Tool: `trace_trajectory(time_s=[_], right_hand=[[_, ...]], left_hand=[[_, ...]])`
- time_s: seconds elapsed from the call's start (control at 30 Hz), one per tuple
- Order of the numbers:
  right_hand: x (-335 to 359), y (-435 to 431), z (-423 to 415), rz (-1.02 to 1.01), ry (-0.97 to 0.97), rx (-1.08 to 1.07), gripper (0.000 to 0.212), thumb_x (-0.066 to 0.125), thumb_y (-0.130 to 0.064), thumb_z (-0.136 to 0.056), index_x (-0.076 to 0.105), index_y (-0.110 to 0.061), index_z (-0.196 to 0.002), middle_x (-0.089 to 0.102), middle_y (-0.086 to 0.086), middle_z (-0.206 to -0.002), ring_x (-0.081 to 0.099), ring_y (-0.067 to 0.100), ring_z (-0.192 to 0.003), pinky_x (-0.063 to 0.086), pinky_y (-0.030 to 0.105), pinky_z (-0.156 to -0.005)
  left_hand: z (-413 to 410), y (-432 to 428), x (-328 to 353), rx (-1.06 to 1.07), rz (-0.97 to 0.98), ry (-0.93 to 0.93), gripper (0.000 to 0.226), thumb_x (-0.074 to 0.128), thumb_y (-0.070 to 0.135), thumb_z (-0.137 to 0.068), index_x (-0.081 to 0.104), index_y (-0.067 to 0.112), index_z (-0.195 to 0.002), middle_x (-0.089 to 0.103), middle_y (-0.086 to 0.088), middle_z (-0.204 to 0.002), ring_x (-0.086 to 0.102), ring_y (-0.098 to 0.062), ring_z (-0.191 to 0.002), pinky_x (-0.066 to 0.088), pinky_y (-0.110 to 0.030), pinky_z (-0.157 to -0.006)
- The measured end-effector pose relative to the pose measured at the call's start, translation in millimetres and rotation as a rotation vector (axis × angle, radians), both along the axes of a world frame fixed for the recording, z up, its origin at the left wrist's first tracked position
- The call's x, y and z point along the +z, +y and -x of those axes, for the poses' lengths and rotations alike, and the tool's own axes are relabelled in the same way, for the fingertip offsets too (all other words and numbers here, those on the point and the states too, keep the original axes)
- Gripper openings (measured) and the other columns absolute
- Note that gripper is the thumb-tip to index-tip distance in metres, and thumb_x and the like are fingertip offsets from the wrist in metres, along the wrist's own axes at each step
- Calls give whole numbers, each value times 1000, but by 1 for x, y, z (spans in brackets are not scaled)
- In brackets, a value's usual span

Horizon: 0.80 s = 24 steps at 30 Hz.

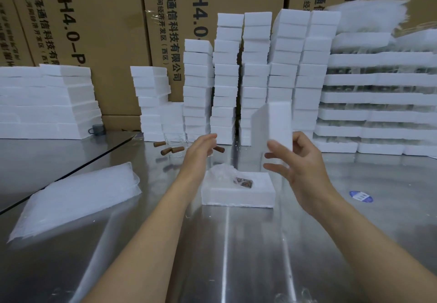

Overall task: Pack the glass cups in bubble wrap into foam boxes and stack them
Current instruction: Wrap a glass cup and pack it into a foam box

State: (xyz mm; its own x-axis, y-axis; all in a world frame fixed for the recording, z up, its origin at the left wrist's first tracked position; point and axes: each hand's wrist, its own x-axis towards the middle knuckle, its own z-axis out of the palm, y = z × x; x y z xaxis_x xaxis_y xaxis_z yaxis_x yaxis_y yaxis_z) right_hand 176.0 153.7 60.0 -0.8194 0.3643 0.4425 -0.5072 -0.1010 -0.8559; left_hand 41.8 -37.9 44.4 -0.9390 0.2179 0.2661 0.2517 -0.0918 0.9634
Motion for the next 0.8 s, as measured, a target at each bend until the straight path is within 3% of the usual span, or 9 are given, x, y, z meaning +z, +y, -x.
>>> trace_trajectory(time_s=[0.13, 0.27, 0.4, 0.5, 0.6, 0.7, 0.8], right_hand=[[0, -4, -3, 403, -100, 370, 47, 80, -32, -81, 64, -10, -119, 69, 10, -107, 73, 25, -91, 62, 30, -74], [-4, -1, -2, 494, -171, 395, 52, 74, -32, -86, 63, -9, -131, 71, 9, -106, 74, 25, -90, 62, 29, -67], [-11, 9, 6, 187, -292, 56, 30, 70, -44, -92, 69, -18, -107, 72, -1, -87, 63, 16, -61, 46, 28, -51], [-20, 18, 15, -72, -409, -149, 36, 66, -55, -89, 68, -19, -94, 77, 3, -86, 47, 15, -51, 35, 29, -50], [-29, 25, 20, -198, -527, -226, 48, 61, -62, -82, 65, -16, -91, 76, 3, -76, 41, 16, -47, 32, 27, -51], [-35, 29, 24, -269, -596, -226, 48, 57, -62, -84, 63, -15, -84, 74, 5, -70, 39, 16, -44, 30, 26, -49], [-39, 31, 26, -305, -637, -215, 50, 54, -64, -80, 62, -15, -74, 69, 5, -65, 38, 15, -43, 28, 26, -50]], left_hand=[[-2, 2, 2, -74, -53, -31, 28, 57, 55, -105, 69, 42, -127, 73, 12, -129, 65, -10, -123, 48, -33, -99], [-1, -4, 5, -25, -97, -49, 18, 73, 45, -100, 72, 43, -117, 73, 6, -126, 72, -15, -110, 59, -23, -73], [4, -11, 2, 65, -41, -51, 12, 77, 46, -94, 73, 42, -105, 72, 12, -110, 69, -12, -97, 52, -25, -72], [3, -13, -1, 94, 31, -74, 25, 77, 51, -85, 73, 39, -106, 69, 13, -111, 63, -13, -98, 46, -31, -74], [0, -16, -3, 95, 92, -91, 35, 73, 52, -75, 75, 35, -105, 68, 13, -117, 62, -14, -103, 43, -33, -74], [4, -16, -7, 105, 159, -114, 21, 74, 47, -87, 73, 32, -101, 64, 15, -110, 59, -9, -99, 40, -32, -71], [8, -16, -11, 116, 224, -147, 22, 72, 50, -89, 70, 31, -101, 61, 14, -104, 55, -6, -94, 40, -32, -70]])
